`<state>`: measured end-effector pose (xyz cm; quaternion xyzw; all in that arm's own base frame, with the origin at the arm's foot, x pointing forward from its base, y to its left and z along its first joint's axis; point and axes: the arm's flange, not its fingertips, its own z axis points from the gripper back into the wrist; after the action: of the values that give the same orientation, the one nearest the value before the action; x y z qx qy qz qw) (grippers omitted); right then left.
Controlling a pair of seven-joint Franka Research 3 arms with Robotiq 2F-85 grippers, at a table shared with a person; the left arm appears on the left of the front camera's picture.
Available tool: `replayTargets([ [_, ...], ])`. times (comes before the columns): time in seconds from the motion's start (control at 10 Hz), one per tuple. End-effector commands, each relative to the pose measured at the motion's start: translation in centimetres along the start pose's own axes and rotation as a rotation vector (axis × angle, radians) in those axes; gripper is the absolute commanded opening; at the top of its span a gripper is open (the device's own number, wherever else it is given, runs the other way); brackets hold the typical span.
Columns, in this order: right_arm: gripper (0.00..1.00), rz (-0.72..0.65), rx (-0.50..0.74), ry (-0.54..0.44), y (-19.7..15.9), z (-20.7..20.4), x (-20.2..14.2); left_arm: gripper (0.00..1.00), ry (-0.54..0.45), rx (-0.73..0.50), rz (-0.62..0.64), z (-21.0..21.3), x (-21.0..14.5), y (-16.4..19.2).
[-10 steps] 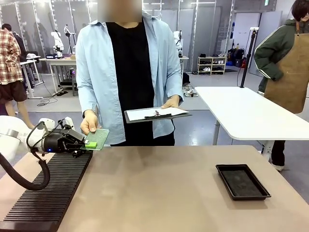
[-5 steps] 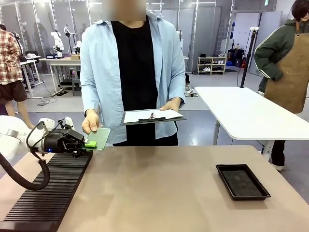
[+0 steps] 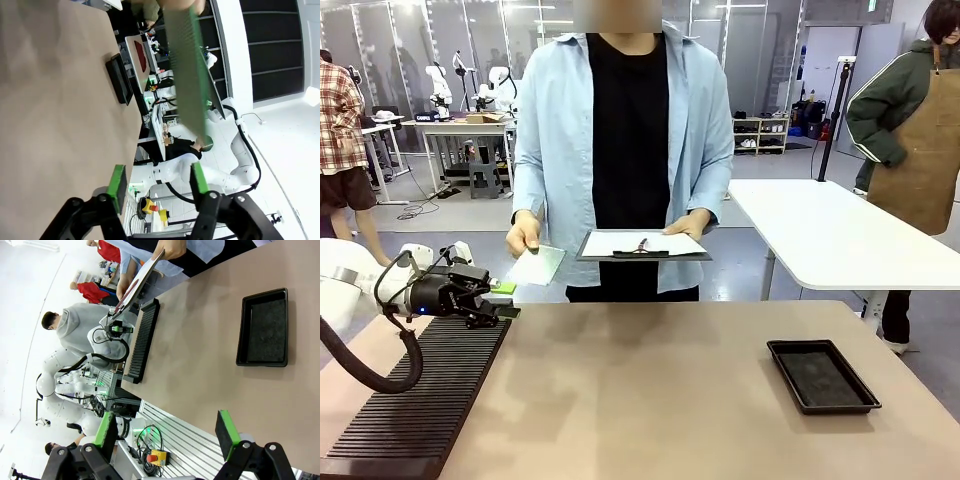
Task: Inspect the PCB.
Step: Release the Blank PCB you were holding, then pick up the Blank PCB that the human is holding.
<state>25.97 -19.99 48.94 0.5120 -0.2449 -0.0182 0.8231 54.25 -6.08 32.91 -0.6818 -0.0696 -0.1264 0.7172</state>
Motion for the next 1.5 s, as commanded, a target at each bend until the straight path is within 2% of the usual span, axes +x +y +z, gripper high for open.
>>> replayTargets([
  [0.0,1.0,0.02,0.012,-0.006,-0.02,-0.03,0.06,1.0,0.016,-0.002,-0.005,0.11,-0.23,-0.44],
  [0.6,1.0,0.02,0.012,-0.006,-0.02,-0.03,0.06,1.0,-0.01,0.025,-0.015,0.77,-0.84,-0.58],
  [1.4,1.0,0.02,0.012,-0.006,-0.02,-0.03,0.06,1.0,0.0,0.001,0.001,0.04,-0.04,0.04],
])
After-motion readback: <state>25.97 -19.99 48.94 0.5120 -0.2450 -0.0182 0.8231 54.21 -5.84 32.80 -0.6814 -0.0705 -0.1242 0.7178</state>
